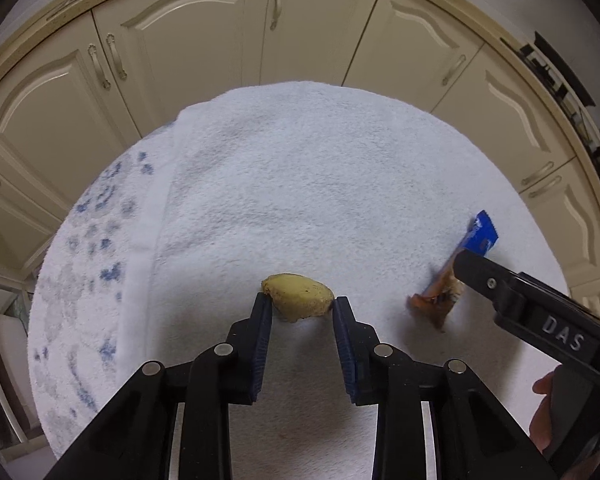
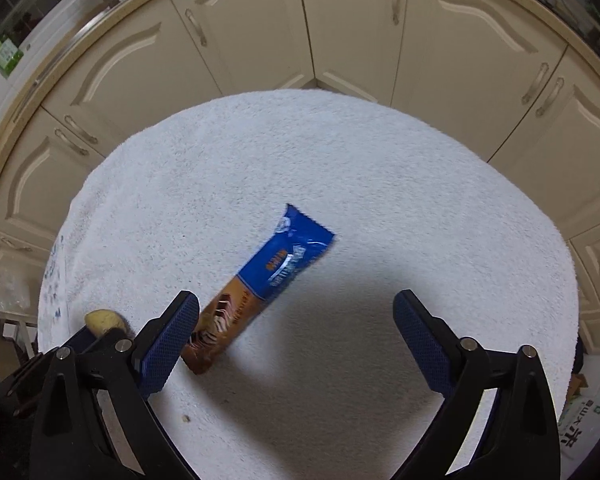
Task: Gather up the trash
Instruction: 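Grasp the small yellow snack with the left tool while the right tool grasps the blue chocolate bar, then carry the yellow snack and chocolate bar in both tools over the blue bin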
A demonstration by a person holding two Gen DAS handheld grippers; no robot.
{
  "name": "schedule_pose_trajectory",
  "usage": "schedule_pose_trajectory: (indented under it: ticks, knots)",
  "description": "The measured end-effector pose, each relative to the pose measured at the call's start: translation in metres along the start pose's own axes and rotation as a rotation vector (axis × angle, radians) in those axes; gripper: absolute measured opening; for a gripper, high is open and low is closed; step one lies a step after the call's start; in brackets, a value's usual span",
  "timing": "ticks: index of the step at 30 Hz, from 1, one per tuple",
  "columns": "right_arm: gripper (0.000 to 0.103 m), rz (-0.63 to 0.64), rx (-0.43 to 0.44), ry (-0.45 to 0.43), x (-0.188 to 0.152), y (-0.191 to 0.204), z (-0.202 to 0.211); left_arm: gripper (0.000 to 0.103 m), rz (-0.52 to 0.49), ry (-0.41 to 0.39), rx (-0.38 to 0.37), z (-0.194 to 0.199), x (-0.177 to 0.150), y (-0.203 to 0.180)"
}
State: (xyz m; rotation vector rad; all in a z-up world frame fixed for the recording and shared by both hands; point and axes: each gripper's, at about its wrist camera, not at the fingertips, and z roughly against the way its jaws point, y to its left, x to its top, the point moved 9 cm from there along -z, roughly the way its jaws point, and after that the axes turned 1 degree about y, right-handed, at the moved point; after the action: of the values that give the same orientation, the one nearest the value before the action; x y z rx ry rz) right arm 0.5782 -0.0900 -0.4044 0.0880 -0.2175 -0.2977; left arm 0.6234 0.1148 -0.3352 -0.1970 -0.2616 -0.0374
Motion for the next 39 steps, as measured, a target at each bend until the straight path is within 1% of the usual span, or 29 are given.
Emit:
schedule_pose_trajectory:
  ticks: [1, 3, 4, 5, 7, 8, 10, 13, 16, 20, 23, 30, 39]
  knots:
    - [0.091, 0.007, -0.002, 0.004, 0.0, 0.005, -0.003, 0.027, 0.004, -0.002, 0.004, 0.003, -0.002, 0.003]
    - [0.079, 0.017, -0.01, 0.015, -0.002, 0.011, -0.007, 0.027, 0.008, -0.008, 0.011, 0.006, -0.003, 0.007]
    - [0.073, 0.037, -0.043, 0.002, -0.002, 0.014, -0.007, 0.027, 0.012, -0.01, 0.018, 0.007, -0.004, 0.01]
    - [0.055, 0.05, -0.053, -0.009, 0.0, 0.015, -0.008, 0.027, 0.016, -0.01, 0.023, 0.008, -0.005, 0.011]
    - [0.033, 0.069, -0.068, -0.01, -0.001, 0.018, -0.006, 0.027, 0.017, -0.012, 0.026, 0.01, -0.006, 0.013]
    - [0.027, 0.065, -0.052, -0.005, -0.003, 0.019, -0.005, 0.027, 0.021, -0.011, 0.027, 0.01, -0.007, 0.015]
    - [0.02, 0.057, -0.009, 0.01, -0.005, 0.019, -0.004, 0.027, 0.028, -0.012, 0.028, 0.012, -0.008, 0.017]
    - [0.02, 0.046, 0.035, 0.019, -0.01, 0.019, 0.0, 0.027, 0.024, -0.014, 0.029, 0.016, -0.01, 0.016]
    - [0.02, 0.056, 0.036, 0.007, -0.015, 0.015, 0.006, 0.027, 0.017, -0.019, 0.028, 0.022, -0.013, 0.012]
    - [0.02, 0.056, 0.068, 0.017, -0.027, 0.012, 0.014, 0.027, 0.004, -0.026, 0.031, 0.03, -0.018, 0.004]
    - [0.02, 0.06, 0.076, 0.021, -0.035, 0.006, 0.02, 0.027, -0.017, -0.025, 0.03, 0.035, -0.024, -0.005]
    - [0.02, 0.046, 0.088, 0.007, -0.056, -0.017, 0.045, 0.027, -0.062, -0.033, 0.018, 0.055, -0.046, -0.033]
    - [0.02, 0.01, 0.089, -0.039, -0.082, -0.053, 0.081, 0.027, -0.146, -0.054, 0.0, 0.086, -0.087, -0.081]
